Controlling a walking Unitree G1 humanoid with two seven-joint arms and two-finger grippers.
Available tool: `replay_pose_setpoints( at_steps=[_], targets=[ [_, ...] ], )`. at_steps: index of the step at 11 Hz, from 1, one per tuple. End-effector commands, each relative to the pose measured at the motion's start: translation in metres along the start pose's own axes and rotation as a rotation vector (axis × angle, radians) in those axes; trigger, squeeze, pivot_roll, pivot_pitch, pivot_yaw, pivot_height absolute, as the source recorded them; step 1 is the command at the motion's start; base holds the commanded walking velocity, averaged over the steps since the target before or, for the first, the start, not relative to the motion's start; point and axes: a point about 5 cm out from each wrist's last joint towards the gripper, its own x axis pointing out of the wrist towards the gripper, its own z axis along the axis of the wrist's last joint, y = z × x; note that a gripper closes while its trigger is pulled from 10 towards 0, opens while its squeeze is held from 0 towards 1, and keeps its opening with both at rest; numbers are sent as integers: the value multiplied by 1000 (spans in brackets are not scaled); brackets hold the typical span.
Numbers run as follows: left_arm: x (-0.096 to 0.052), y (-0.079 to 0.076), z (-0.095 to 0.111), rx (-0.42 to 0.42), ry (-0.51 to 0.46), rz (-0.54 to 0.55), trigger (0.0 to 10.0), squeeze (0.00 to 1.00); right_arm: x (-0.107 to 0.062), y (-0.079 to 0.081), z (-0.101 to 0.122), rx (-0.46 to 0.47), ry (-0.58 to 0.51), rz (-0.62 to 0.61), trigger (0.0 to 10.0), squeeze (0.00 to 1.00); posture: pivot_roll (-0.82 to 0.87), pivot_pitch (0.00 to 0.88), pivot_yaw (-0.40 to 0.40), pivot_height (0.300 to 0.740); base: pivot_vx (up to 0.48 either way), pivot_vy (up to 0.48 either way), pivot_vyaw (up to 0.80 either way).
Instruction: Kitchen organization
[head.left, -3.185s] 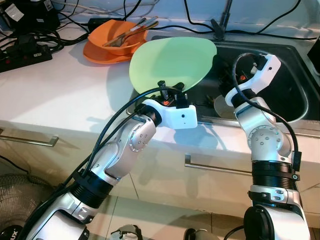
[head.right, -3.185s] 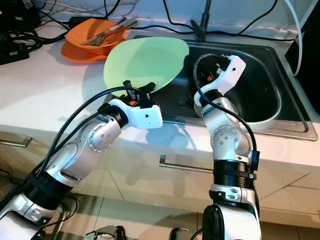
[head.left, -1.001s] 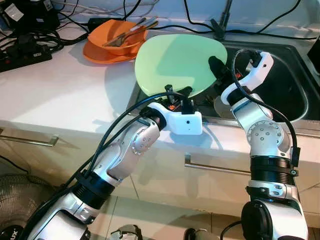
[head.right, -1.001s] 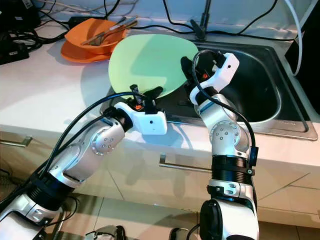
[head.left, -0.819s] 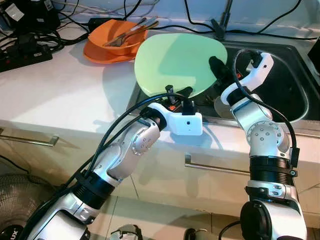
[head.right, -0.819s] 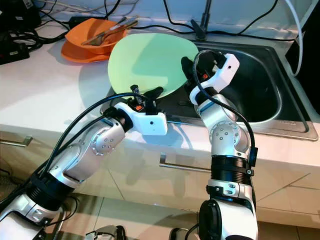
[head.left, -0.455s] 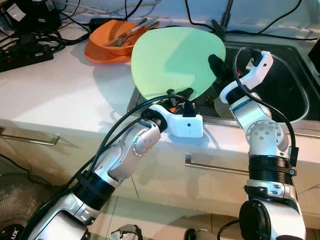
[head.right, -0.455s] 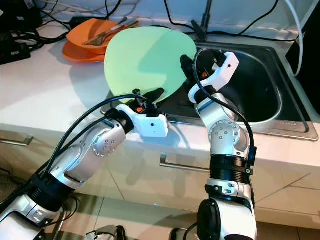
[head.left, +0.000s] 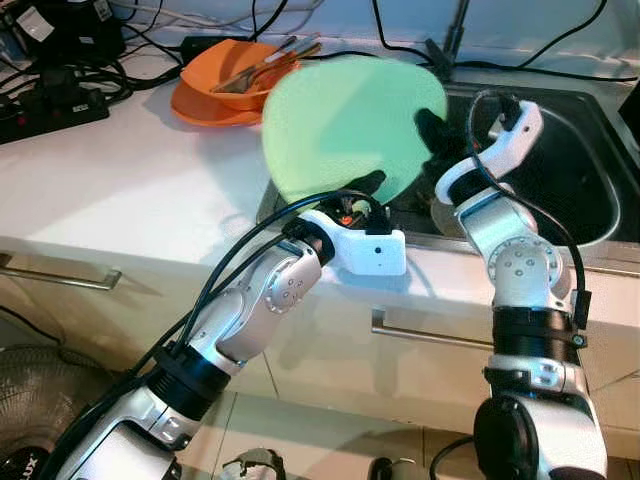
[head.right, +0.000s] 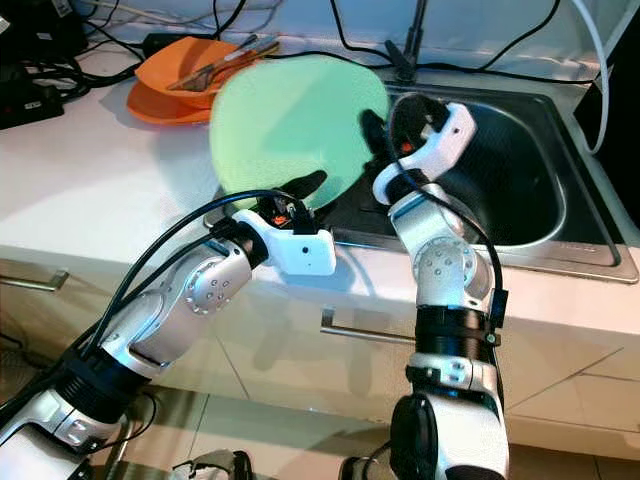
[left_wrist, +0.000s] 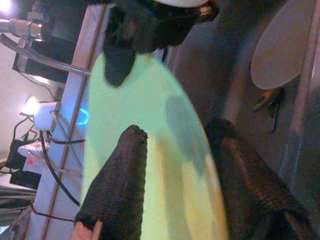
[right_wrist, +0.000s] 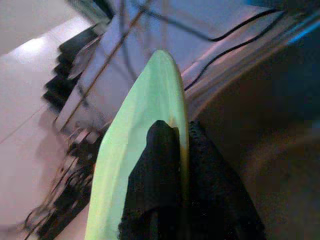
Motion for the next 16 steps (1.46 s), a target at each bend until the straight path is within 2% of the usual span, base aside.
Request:
replay_pose_setpoints(
  at_steps=[1, 2, 4, 6, 7, 8, 9, 10, 11, 12, 13, 14, 16],
  targets=[
    [0, 13, -2, 4, 6, 55, 10000, 0, -1, -7, 11, 19, -57, -46, 0, 0, 53, 79, 25, 740, 0, 0, 0],
    [0, 13, -2, 4, 9, 57, 10000, 0, 0, -11, 13, 27, -73, -69, 0, 0, 54, 80, 25, 740, 0, 0, 0],
    [0, 14, -3, 6, 14, 60, 10000, 0, -1, -23, 28, 99, -163, -145, 0, 0, 56, 81, 26, 740, 0, 0, 0],
    [-1, 13, -4, -12, 18, 63, 10000, 0, -6, -48, 46, 87, -261, -269, 0, 0, 55, 80, 26, 740, 0, 0, 0],
    [-1, 9, -7, -178, 35, 83, 10000, 0, -9, -59, 51, -46, -274, -309, 0, 0, 58, 80, 25, 740, 0, 0, 0],
    [-2, 8, -9, -241, 45, 95, 10000, 0, -9, -61, 52, -76, -277, -316, 0, 0, 59, 80, 26, 740, 0, 0, 0],
    [-5, 1, -15, -469, 84, 133, 10000, 0, -9, -67, 54, -159, -281, -357, 10000, 0, 60, 81, 27, 740, 0, 0, 0],
    [-9, -9, -21, -720, 136, 162, 10000, 0, -8, -76, 56, -230, -284, -404, 10000, 0, 66, 80, 26, 740, 0, 0, 0],
    [-10, -14, -23, -880, 159, 164, 10000, 0, -5, -79, 57, -298, -279, -418, 10000, 0, 67, 78, 25, 740, 0, 0, 0],
    [-9, -16, -22, -996, 168, 166, 10000, 0, -3, -80, 57, -300, -278, -416, 10000, 0, 70, 78, 26, 740, 0, 0, 0],
    [-9, -21, -19, -1125, 176, 147, 10000, 0, 4, -80, 54, -388, -238, -430, 10000, 0, 78, 71, 22, 740, 0, 0, 0],
    [-9, -24, -16, -1170, 174, 119, 10000, 0, 7, -79, 49, -407, -214, -436, 10000, 0, 87, 69, 20, 740, 0, 0, 0],
    [-9, -30, -10, -1199, 174, 73, 10000, 0, 12, -80, 35, -427, -151, -444, 10000, 0, 96, 63, 21, 740, 0, 0, 0]
  ],
)
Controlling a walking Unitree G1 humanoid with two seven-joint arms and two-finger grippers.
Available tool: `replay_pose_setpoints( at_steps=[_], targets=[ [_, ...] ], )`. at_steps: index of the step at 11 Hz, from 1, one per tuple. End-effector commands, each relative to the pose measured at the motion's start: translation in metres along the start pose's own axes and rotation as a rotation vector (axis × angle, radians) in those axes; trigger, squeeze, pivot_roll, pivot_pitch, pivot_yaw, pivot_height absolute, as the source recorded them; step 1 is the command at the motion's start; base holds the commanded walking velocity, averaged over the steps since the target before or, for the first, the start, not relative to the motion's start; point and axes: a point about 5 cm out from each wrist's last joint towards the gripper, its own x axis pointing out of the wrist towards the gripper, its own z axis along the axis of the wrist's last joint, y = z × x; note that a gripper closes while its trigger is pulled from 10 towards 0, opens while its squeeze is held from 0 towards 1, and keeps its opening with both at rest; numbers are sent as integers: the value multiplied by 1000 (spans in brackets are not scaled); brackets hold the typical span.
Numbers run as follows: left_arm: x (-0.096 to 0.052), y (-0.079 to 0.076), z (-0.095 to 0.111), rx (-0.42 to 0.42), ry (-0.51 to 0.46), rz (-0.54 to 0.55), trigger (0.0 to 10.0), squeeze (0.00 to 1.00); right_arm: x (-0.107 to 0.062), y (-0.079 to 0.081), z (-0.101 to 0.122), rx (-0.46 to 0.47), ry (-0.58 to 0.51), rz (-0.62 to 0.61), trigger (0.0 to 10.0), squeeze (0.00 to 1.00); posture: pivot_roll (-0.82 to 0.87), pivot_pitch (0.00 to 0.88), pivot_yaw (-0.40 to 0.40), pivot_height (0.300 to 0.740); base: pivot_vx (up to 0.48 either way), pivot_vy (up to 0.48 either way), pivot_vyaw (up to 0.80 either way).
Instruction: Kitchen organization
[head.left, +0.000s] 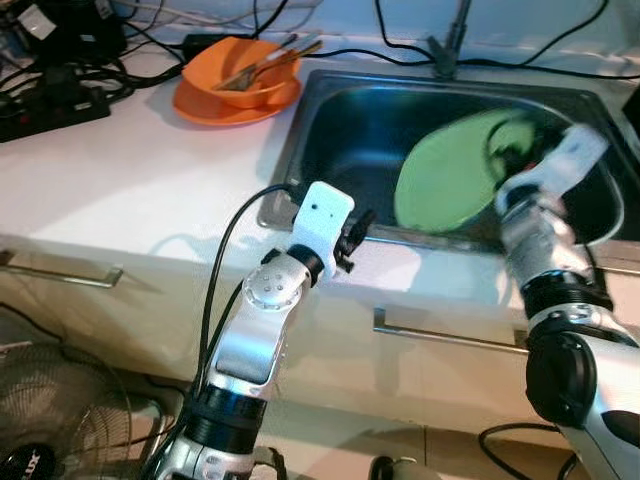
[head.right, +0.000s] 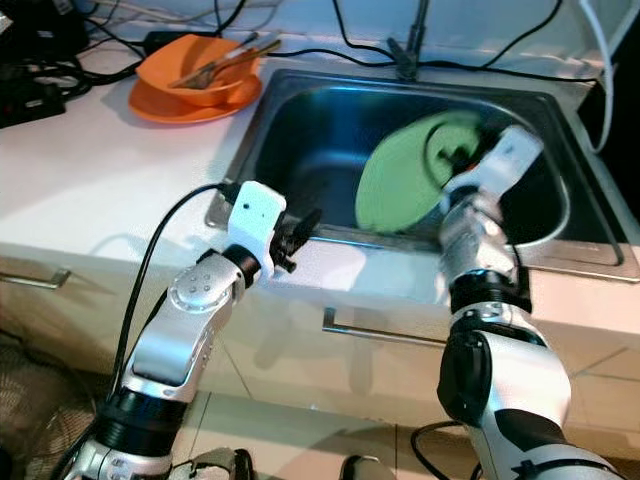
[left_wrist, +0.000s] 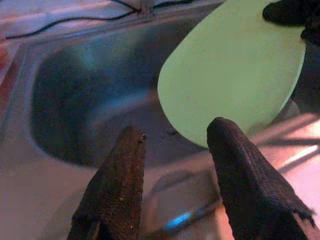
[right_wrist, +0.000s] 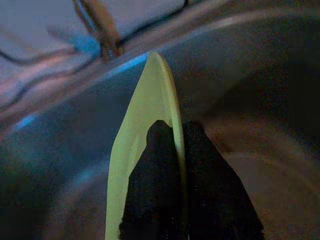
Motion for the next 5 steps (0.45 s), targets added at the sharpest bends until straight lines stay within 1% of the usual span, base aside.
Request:
replay_pose_setpoints(
  at_steps=[1, 2, 5],
  targets=[
    [-1, -3, 0, -19, 5, -13, 10000, 0, 3, 14, 10, -19, -34, 41, 10000, 0, 97, 62, 21, 740, 0, 0, 0],
    [-2, -1, 0, -27, 16, -9, 10000, 0, 4, 18, 3, -37, 7, 46, 10000, 0, 103, 67, 18, 740, 0, 0, 0],
    [-4, 1, 1, -33, 22, 10, 10000, 0, 3, 21, -10, -51, 73, 44, 10000, 0, 115, 79, 14, 740, 0, 0, 0]
  ],
)
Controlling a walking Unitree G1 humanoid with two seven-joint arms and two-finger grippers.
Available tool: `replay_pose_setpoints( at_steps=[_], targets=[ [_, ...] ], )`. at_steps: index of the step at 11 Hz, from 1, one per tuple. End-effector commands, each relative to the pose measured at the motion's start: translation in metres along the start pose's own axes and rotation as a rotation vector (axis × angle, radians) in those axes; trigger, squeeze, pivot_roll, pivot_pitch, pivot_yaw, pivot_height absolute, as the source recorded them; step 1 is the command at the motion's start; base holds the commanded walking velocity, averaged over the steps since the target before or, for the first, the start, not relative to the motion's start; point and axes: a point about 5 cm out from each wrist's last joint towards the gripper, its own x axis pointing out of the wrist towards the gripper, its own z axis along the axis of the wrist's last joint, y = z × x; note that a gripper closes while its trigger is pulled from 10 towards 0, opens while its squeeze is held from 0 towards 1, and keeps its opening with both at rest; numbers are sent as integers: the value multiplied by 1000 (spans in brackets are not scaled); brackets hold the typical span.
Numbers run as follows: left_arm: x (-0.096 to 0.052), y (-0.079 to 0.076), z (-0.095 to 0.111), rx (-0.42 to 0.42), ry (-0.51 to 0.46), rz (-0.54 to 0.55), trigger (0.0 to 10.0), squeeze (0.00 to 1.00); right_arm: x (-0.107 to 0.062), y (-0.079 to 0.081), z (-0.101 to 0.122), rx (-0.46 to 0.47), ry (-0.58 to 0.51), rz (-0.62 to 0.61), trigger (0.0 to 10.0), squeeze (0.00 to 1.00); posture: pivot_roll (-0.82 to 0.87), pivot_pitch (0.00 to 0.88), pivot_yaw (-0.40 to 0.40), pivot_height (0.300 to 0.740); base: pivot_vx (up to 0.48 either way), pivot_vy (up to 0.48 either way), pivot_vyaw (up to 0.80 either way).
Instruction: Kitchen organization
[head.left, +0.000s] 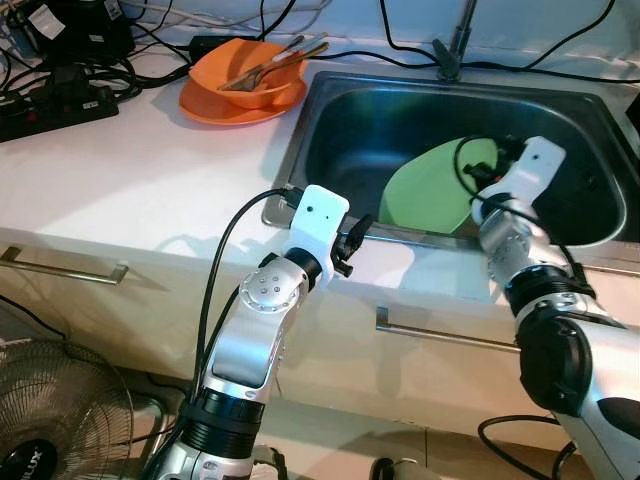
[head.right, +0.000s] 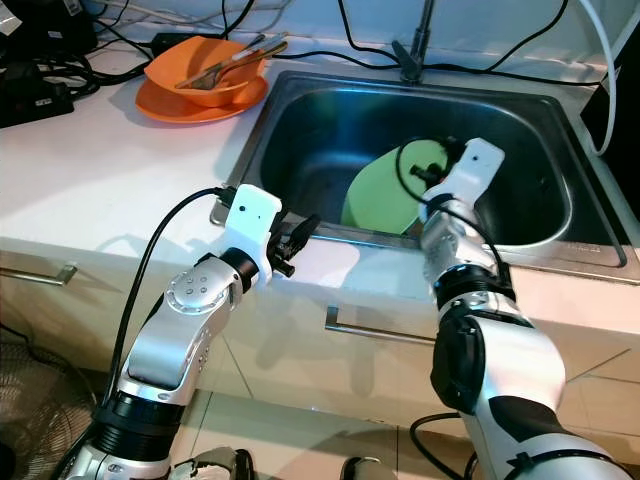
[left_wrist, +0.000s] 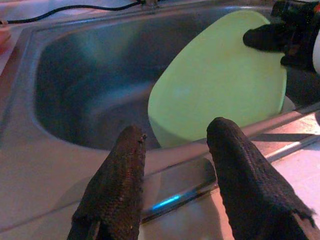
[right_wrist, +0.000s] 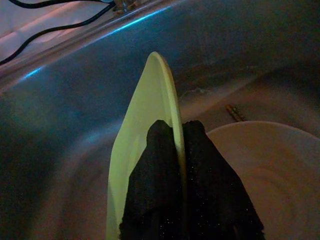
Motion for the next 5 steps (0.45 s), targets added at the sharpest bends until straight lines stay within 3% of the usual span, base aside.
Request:
replay_pose_setpoints(
  at_steps=[1, 2, 3, 4, 5],
  targets=[
    [-2, 1, 2, -4, -1, 7, 10000, 0, 2, 8, 7, -3, -13, 25, 10000, 0, 118, 81, 14, 740, 0, 0, 0],
    [-2, 1, 2, -3, 2, 11, 10000, 0, 2, 8, 6, -9, -11, 28, 10000, 906, 118, 84, 14, 740, 0, 0, 0],
    [-3, 2, 1, -4, 6, 14, 10000, 0, 2, 11, 4, -15, -6, 39, 10000, 847, 116, 87, 15, 740, 0, 0, 0],
    [-3, 2, 1, -6, 7, 14, 10000, 0, 1, 12, 3, -20, -5, 51, 10000, 0, 113, 88, 15, 740, 0, 0, 0],
    [-3, 1, 1, -5, 9, 15, 10000, 0, 1, 13, 3, -26, -3, 52, 10000, 0, 112, 89, 15, 740, 0, 0, 0]
  ],
)
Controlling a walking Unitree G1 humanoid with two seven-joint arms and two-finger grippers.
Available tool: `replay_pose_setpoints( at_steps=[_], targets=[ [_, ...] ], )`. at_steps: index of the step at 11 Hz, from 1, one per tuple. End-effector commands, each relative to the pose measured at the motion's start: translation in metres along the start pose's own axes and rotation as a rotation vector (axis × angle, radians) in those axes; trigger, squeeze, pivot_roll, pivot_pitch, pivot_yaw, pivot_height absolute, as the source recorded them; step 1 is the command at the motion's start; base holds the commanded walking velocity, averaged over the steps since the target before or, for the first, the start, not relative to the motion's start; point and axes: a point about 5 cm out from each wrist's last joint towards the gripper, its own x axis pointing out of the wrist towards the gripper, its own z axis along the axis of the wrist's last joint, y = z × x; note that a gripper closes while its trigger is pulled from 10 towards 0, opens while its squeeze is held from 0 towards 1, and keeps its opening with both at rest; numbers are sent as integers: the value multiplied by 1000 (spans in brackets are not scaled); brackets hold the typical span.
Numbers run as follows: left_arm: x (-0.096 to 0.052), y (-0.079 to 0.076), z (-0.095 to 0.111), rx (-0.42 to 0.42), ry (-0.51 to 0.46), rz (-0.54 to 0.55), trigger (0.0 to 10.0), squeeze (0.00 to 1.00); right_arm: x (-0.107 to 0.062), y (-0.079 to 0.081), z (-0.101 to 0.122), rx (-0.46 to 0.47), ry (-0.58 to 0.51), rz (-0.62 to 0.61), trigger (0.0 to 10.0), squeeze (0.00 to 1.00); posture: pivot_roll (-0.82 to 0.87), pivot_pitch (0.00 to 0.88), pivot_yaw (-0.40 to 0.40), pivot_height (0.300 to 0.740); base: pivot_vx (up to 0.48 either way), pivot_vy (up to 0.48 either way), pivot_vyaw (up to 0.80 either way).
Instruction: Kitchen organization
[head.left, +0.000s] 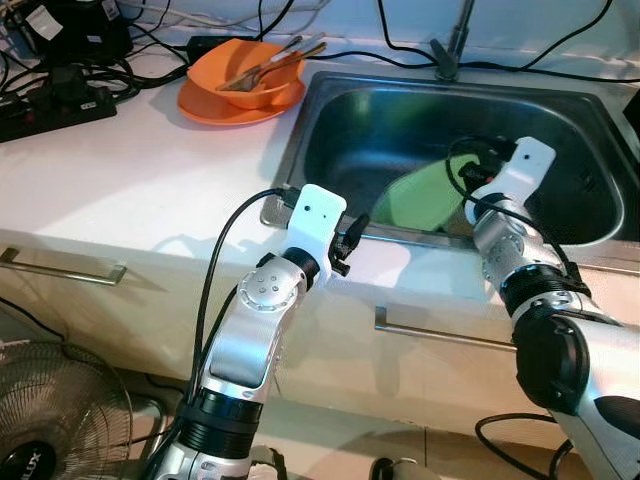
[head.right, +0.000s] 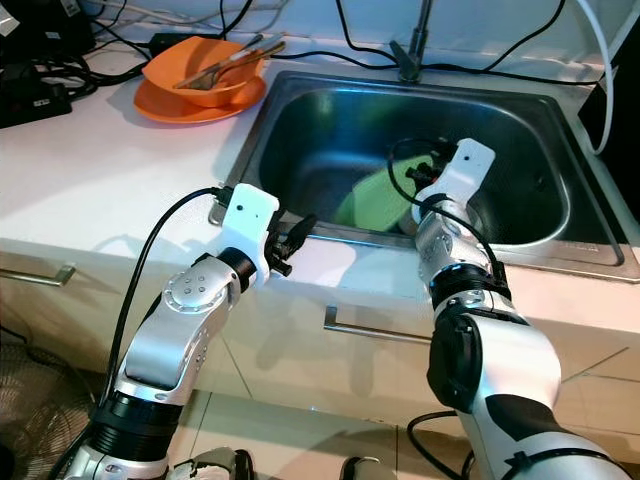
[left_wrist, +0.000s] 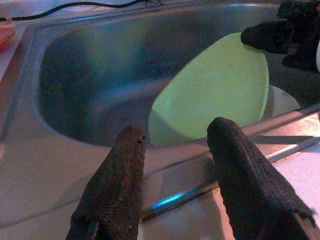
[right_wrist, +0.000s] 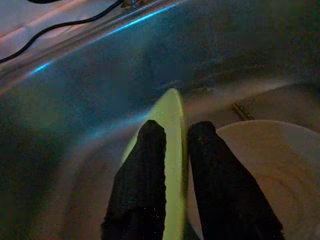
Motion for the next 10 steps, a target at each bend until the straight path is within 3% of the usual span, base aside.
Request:
replay_pose_setpoints(
  at_steps=[1, 3, 4, 5, 6, 8, 9, 10],
  targets=[
    [-1, -1, 1, 1, -2, 0, 10000, 0, 1, 8, 6, -6, -17, 25, 10000, 0, 113, 88, 15, 740, 0, 0, 0],
    [-1, 0, 0, 3, 0, 6, 10000, 0, 2, 12, 10, -76, -53, 49, 10000, 0, 110, 88, 15, 740, 0, 0, 0],
    [-1, 0, 0, 1, -1, 7, 10000, 0, 2, 9, 17, -153, -94, 39, 10000, 561, 106, 88, 16, 740, 0, 0, 0],
    [0, 0, 0, 0, -12, 10, 10000, 0, 1, 10, 22, -213, -132, 57, 10000, 976, 102, 88, 13, 740, 0, 0, 0],
    [0, 1, 2, 3, -31, 25, 10000, 0, 1, 14, 26, -239, -163, 73, 10000, 0, 102, 89, 13, 740, 0, 0, 0],
    [-1, 18, 17, 48, -175, 152, 10000, 0, -6, 34, 42, -295, -341, 177, 10000, 0, 86, 88, 14, 740, 0, 0, 0],
    [-4, 25, 26, 141, -287, 224, 10000, 0, -13, 39, 51, -301, -435, 208, 10000, 0, 73, 84, 13, 740, 0, 0, 0],
    [-5, 33, 31, 146, -292, 260, 10000, 0, -19, 41, 55, -317, -499, 221, 10000, 0, 62, 79, 13, 740, 0, 0, 0]
  ],
)
